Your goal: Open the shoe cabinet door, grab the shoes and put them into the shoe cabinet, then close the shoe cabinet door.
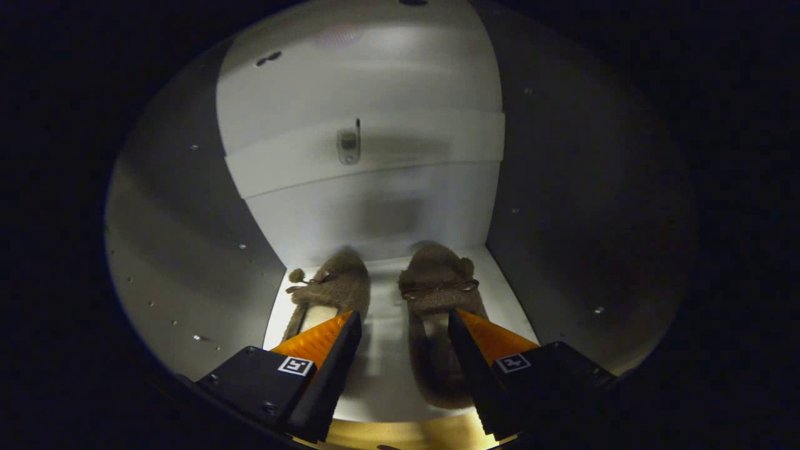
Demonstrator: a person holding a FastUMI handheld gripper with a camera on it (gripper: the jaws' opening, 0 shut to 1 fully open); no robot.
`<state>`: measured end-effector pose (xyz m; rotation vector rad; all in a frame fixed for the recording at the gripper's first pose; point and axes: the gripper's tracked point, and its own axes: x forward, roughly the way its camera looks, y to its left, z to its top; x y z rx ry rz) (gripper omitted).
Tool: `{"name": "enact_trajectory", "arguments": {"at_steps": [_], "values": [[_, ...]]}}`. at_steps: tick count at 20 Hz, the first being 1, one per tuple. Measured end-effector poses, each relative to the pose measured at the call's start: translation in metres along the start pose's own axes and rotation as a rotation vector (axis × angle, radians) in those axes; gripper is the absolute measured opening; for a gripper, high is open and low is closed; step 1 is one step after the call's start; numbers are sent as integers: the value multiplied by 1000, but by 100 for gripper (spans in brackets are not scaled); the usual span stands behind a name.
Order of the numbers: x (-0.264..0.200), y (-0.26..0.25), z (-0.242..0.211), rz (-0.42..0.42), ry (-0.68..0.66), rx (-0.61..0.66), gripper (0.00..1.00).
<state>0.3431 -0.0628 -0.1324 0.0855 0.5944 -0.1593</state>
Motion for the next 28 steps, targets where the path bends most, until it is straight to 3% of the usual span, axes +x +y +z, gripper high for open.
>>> {"name": "enact_trajectory", "arguments": {"at_steps": [3, 9, 15, 21, 28], "values": [[-62, 8, 11, 19, -105, -15, 100], [-189, 11, -9, 30, -220, -40, 99], [-304, 11, -36, 104, -346, -22, 99], [-415, -19, -62, 163, -417, -34, 99], [-499, -74, -87, 229, -451, -58, 99]]}}
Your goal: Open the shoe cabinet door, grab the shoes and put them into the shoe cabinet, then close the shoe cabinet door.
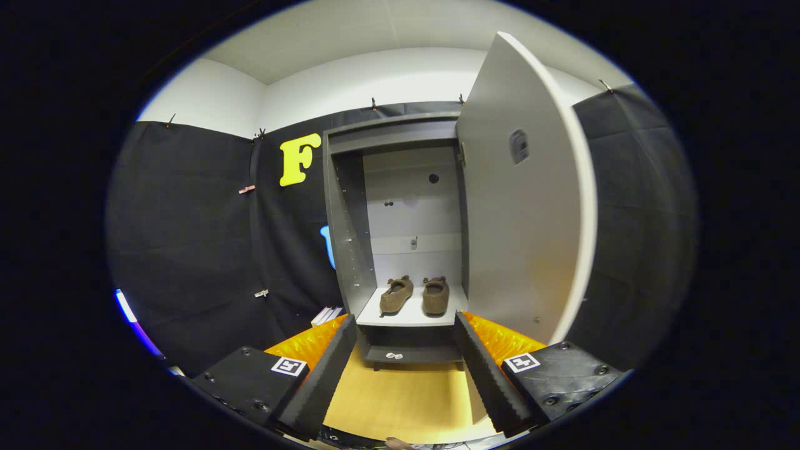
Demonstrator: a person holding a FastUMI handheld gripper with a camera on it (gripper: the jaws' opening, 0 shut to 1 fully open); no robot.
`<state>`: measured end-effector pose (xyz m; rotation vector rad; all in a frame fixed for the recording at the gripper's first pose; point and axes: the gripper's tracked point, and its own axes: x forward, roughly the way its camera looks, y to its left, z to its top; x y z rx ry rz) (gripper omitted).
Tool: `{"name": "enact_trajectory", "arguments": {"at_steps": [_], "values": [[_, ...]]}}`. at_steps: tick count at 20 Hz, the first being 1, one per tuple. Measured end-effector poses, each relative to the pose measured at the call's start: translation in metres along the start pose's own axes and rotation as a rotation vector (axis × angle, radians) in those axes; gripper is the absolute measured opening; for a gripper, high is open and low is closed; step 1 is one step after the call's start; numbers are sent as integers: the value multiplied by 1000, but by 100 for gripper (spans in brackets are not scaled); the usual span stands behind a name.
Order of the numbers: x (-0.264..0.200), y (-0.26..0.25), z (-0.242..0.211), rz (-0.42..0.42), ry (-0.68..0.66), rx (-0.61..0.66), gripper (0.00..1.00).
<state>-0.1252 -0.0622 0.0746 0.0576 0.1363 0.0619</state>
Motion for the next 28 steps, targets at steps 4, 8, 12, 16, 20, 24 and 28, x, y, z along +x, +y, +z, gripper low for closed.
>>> {"name": "enact_trajectory", "arguments": {"at_steps": [4, 8, 12, 16, 20, 24, 28], "values": [[-37, -38, 9, -4, -36, -8, 99], [-37, -95, -5, -64, -22, 5, 99], [-34, -142, -17, -103, -3, 8, 99], [-7, -166, -32, -81, 17, -11, 99], [17, -179, -41, -35, 30, 10, 99], [29, -176, -48, 19, 40, 15, 99], [33, -166, -52, 46, 47, 43, 98]]}}
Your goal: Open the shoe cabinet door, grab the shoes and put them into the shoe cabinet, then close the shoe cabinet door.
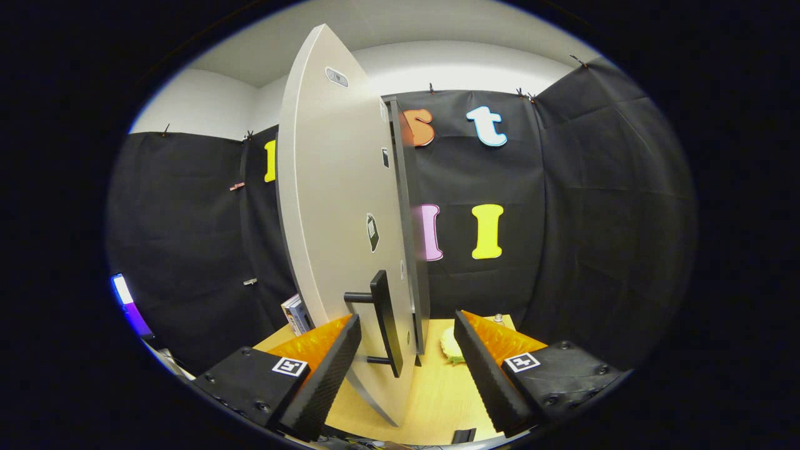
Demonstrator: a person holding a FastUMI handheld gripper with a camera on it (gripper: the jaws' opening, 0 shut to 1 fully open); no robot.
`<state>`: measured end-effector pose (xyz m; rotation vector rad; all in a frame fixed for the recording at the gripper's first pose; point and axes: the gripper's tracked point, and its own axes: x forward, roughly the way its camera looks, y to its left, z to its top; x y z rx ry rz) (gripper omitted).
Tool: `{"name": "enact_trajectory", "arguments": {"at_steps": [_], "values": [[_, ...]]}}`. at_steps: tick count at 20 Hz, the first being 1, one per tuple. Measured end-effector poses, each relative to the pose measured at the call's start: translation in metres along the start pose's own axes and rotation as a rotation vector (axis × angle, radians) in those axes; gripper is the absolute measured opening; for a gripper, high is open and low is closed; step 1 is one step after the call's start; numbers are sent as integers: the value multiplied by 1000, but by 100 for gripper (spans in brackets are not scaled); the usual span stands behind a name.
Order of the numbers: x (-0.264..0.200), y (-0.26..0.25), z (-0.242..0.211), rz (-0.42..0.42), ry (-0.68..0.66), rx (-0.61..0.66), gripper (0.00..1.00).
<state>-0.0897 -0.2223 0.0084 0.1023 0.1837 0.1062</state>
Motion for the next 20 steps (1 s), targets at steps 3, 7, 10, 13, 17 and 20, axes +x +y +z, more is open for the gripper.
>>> {"name": "enact_trajectory", "arguments": {"at_steps": [3, 7, 10, 13, 17, 20], "values": [[3, 17, -4, 15, 4, 19, 98], [12, 50, -7, 39, 4, 5, 98], [23, 80, -11, 50, 1, -15, 98], [39, 107, -16, 48, 12, -16, 98], [61, 139, -21, 25, 15, 3, 99], [79, 165, -23, 17, 9, -10, 99]]}}
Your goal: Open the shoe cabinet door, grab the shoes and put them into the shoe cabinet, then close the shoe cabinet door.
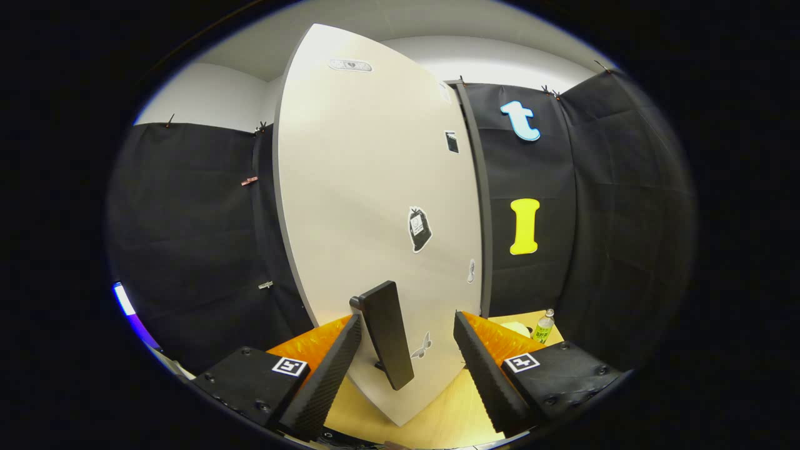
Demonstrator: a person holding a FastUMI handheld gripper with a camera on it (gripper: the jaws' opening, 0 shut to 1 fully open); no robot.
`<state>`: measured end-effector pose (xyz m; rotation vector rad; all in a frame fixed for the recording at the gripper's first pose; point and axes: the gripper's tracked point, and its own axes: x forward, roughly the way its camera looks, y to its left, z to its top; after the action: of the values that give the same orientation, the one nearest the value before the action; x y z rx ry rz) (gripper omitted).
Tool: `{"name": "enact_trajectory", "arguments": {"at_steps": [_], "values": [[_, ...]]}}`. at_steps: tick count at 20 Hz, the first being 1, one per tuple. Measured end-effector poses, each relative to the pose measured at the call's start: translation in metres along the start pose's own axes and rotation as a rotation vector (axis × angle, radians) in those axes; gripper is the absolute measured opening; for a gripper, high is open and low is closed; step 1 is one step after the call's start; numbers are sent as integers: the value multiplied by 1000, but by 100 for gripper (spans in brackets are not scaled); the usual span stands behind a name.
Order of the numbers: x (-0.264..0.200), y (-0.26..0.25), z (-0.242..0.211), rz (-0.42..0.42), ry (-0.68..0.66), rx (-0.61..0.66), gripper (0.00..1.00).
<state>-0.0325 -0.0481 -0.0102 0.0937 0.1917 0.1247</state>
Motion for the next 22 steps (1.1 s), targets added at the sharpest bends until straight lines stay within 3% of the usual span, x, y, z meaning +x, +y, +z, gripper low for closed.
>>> {"name": "enact_trajectory", "arguments": {"at_steps": [11, 22], "values": [[53, 92, -1, 71, -27, -43, 99], [51, 98, 0, 47, -27, -52, 99]]}}
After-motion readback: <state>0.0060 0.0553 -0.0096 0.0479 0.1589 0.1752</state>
